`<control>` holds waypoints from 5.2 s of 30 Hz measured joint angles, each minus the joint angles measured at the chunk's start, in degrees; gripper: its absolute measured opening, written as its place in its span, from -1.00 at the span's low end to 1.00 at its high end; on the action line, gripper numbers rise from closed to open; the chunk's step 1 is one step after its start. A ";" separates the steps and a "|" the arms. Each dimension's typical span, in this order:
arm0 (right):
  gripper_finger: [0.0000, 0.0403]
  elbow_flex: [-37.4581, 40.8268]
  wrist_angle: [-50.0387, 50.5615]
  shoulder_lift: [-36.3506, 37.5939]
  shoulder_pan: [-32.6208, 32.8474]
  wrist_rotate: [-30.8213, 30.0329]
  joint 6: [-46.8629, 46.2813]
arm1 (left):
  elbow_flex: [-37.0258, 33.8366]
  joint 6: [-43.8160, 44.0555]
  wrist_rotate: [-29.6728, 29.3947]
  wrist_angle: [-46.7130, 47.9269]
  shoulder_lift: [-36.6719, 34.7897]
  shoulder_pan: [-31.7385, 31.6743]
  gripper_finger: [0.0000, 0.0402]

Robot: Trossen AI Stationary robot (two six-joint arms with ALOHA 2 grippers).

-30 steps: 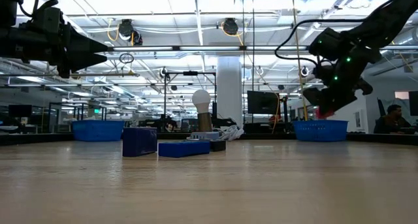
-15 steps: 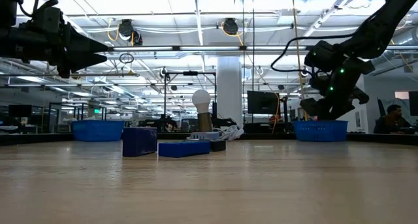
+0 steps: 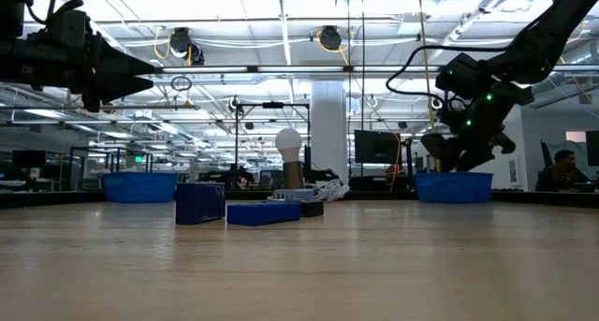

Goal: Pick & Place Office items
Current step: Put the pink charger adapter into the right blue bin, then adjust the right blue bin, then put the white charger adapter into the right blue bin

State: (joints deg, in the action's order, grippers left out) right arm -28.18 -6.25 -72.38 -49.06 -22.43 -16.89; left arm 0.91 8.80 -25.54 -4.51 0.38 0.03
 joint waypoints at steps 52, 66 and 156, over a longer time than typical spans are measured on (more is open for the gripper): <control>-0.15 -0.04 0.53 -0.09 19.13 -7.18 -4.66 | -0.02 0.00 0.00 0.00 -0.01 0.01 0.07; -0.15 -0.02 -6.91 -1.89 21.26 9.13 -3.29 | -0.02 0.00 0.00 0.00 -0.01 0.01 0.07; 0.67 -33.53 -14.04 -42.94 32.15 14.95 7.51 | -0.02 0.00 -0.01 0.00 0.00 0.02 0.07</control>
State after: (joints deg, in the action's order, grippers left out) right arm -61.71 -20.29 -115.32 -16.91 -7.48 -9.38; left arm 0.89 8.80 -25.55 -4.51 0.38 0.05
